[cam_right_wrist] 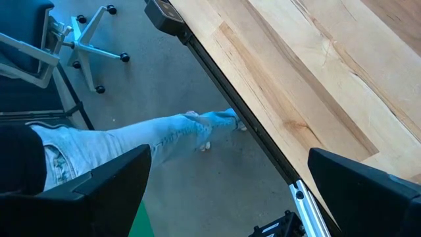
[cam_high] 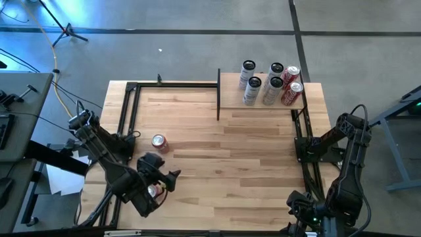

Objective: Place canned beverage on shelf
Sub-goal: Put the orange soda can on the shelf

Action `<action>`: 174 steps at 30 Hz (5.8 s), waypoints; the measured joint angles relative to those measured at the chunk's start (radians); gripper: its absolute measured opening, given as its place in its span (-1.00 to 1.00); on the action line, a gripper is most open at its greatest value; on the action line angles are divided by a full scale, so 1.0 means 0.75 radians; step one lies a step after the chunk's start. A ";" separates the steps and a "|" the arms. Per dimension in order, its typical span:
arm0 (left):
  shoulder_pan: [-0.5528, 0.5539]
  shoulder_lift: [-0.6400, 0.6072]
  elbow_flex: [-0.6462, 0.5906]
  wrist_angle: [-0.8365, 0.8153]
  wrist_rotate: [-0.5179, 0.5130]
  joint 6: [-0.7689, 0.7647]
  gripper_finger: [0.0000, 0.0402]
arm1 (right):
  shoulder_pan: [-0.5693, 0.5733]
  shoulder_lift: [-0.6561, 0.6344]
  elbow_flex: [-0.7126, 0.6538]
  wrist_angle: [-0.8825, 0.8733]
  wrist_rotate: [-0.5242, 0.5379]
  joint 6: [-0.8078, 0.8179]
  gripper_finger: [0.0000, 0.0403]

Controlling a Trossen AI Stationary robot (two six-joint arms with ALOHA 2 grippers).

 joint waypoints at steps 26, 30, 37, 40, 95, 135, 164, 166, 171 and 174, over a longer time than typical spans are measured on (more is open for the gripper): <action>-0.015 0.009 0.000 0.000 -0.051 0.150 0.96 | 0.000 0.000 0.000 0.000 0.000 0.000 0.98; -0.015 0.009 0.000 0.007 -0.070 0.144 0.96 | 0.000 0.000 0.000 0.000 0.000 0.000 0.98; -0.004 0.009 0.000 0.006 -0.032 0.029 0.96 | 0.000 0.000 0.000 0.000 0.000 0.000 0.98; -0.004 0.009 0.000 -0.003 -0.031 -0.054 0.96 | 0.000 0.000 0.000 0.000 0.000 0.000 0.98; -0.049 0.015 -0.018 -0.059 -0.130 -0.192 0.95 | 0.000 0.000 0.000 0.000 0.000 0.000 0.98; 0.214 -0.064 -0.137 -0.230 -0.006 -0.388 0.95 | 0.000 0.000 0.000 0.000 0.000 0.000 0.98; 0.106 -0.206 -0.452 0.285 -0.016 -0.379 0.99 | 0.000 -0.001 0.000 0.000 0.000 0.000 0.98; 0.092 -0.225 -0.452 0.257 0.034 -0.378 0.99 | 0.000 -0.001 0.000 0.000 0.000 0.000 0.98; 0.108 -0.244 -0.452 0.140 0.141 -0.378 0.99 | 0.000 -0.001 0.000 0.001 0.000 0.000 0.98; 0.125 -0.244 -0.452 0.105 0.233 -0.378 0.99 | 0.000 -0.001 0.000 0.000 0.000 0.000 0.98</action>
